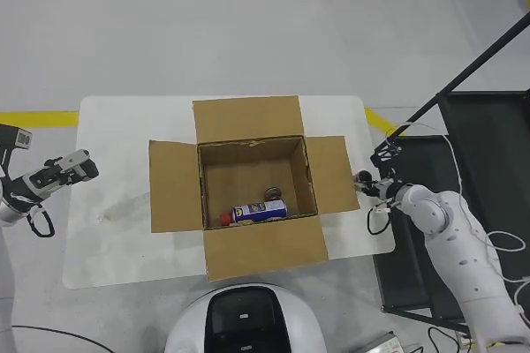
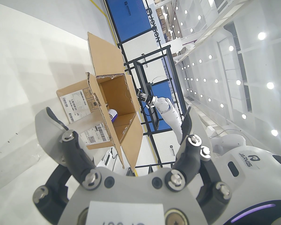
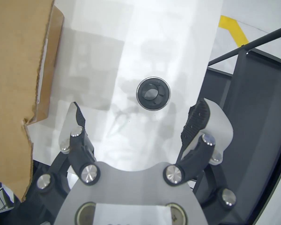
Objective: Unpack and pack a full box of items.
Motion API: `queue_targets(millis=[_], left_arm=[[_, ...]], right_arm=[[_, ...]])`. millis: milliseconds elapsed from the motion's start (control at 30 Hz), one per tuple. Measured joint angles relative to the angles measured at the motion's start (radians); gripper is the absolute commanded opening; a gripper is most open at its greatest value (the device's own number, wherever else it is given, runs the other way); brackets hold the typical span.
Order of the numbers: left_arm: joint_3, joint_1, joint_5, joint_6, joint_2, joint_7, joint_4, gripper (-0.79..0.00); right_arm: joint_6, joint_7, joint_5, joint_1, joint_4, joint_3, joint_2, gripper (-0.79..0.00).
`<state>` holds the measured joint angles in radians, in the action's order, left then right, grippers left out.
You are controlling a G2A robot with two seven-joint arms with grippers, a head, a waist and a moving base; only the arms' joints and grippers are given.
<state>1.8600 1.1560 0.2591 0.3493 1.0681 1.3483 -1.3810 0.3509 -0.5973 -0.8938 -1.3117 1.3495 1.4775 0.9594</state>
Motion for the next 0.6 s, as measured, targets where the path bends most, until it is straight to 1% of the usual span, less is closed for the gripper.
queue_targets(millis=[433,467,500,533,567,600], left_arm=[[0.000,0.000,0.000,0.000,0.000,0.000,0.000,0.000],[0.000,0.000,0.000,0.000,0.000,0.000,0.000,0.000],[0.000,0.000,0.000,0.000,0.000,0.000,0.000,0.000],[0.000,0.000,0.000,0.000,0.000,0.000,0.000,0.000],[0.000,0.000,0.000,0.000,0.000,0.000,0.000,0.000],[0.000,0.000,0.000,0.000,0.000,0.000,0.000,0.000]], right_arm=[[-0.066,-0.012,-0.032,0.151,-0.180,-0.136,0.033,0.000],[-0.067,-0.008,-0.032,0.161,-0.198,-0.143,0.035,-0.083],[-0.067,-0.005,-0.031,0.168,-0.210,-0.148,0.037,-0.142],[-0.067,-0.002,-0.030,0.175,-0.220,-0.152,0.038,-0.428],[-0.066,0.002,-0.028,0.182,-0.232,-0.157,0.040,-0.483],[-0.066,0.004,-0.027,0.188,-0.240,-0.161,0.042,-0.785]])
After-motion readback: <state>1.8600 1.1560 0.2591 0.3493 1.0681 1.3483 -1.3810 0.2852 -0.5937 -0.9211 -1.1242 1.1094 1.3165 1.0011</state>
